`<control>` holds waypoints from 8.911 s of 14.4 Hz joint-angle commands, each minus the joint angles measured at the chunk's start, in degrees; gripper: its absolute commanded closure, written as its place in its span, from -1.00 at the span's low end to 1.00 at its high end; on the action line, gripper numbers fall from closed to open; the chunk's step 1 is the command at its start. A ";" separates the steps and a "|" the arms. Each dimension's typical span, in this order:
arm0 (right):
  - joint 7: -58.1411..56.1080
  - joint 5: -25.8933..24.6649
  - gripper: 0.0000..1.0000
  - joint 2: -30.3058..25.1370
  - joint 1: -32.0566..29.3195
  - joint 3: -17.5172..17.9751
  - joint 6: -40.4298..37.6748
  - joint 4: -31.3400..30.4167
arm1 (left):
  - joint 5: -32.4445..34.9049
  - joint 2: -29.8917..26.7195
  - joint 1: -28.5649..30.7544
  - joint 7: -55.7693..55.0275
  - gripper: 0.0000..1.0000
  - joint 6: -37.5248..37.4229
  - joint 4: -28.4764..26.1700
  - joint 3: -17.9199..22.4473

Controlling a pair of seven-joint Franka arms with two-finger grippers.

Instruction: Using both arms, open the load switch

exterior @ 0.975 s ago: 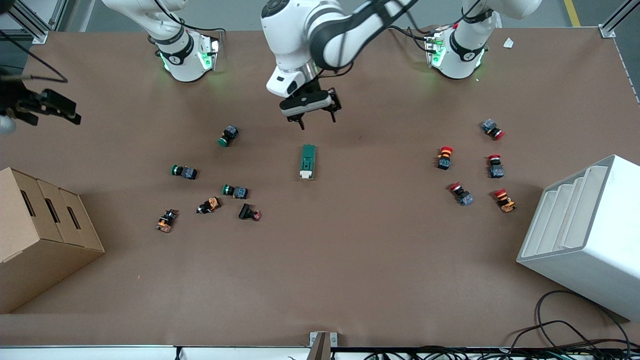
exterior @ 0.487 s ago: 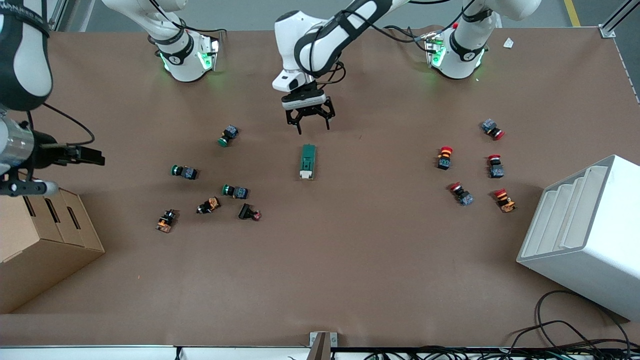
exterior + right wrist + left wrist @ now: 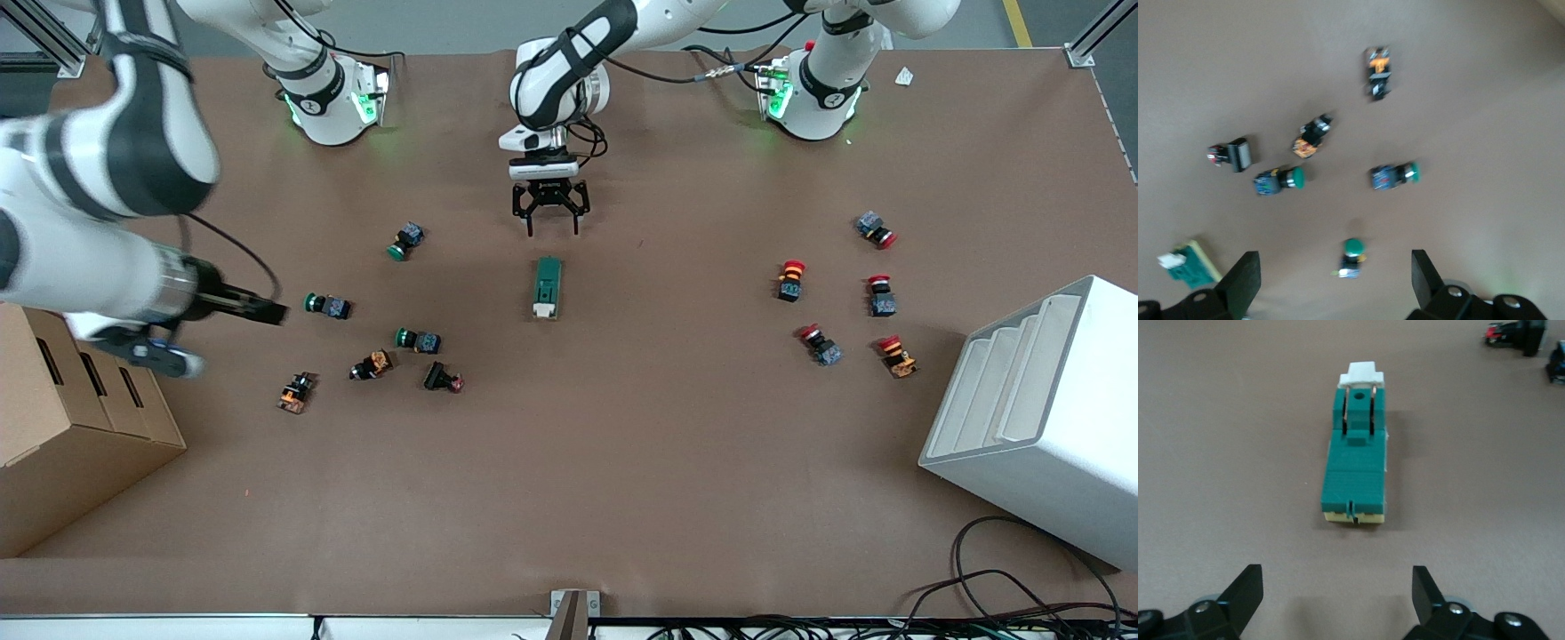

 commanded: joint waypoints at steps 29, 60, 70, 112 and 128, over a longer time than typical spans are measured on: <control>72.76 13.40 -1.00 29.52 29.71 -0.32 16.18 9.03 | 24.07 7.83 0.13 -9.11 -0.99 -6.98 3.16 3.89; 72.58 15.60 -1.00 25.91 30.42 0.90 3.87 8.76 | 24.25 8.53 0.13 -9.29 -0.99 -7.07 3.95 4.51; 72.32 15.34 -1.00 26.27 33.49 0.99 6.68 4.28 | 24.25 8.53 0.13 -9.38 -0.99 -7.07 3.86 4.51; -40.53 -4.79 -1.00 -3.34 -14.77 -0.50 -16.35 13.86 | -68.37 -25.21 57.49 113.30 -1.00 -20.15 30.76 0.20; -36.67 -7.25 -1.00 -16.44 -8.96 -3.66 -14.94 4.90 | -83.07 -45.69 52.86 128.34 -1.00 -33.26 16.88 19.97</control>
